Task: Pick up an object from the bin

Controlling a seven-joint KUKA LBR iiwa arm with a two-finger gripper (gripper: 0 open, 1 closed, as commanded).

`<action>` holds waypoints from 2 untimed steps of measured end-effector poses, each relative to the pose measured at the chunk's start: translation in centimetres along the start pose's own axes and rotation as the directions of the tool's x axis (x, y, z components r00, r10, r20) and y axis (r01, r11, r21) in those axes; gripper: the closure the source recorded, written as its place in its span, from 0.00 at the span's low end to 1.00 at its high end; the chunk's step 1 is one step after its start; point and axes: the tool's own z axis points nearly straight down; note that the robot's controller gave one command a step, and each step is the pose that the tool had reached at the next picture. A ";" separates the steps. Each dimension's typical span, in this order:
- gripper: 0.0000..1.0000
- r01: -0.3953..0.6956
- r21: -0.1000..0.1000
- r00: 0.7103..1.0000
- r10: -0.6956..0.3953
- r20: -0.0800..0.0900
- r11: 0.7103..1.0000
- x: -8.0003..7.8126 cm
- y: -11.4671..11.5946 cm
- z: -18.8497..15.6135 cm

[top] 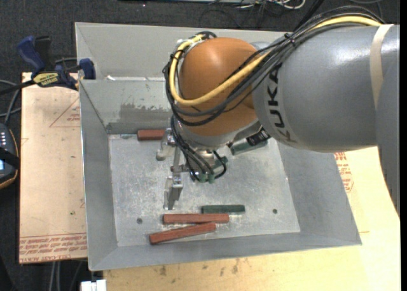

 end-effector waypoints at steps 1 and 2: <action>0.00 -0.003 -0.001 1.000 0.003 0.007 1.000 -0.2 -0.1 -0.4; 0.00 0.017 -0.003 1.000 -0.017 0.013 1.000 0.3 -2.2 4.7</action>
Offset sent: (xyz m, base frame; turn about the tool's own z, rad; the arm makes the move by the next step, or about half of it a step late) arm -0.0126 -0.0506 -0.1130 -0.0392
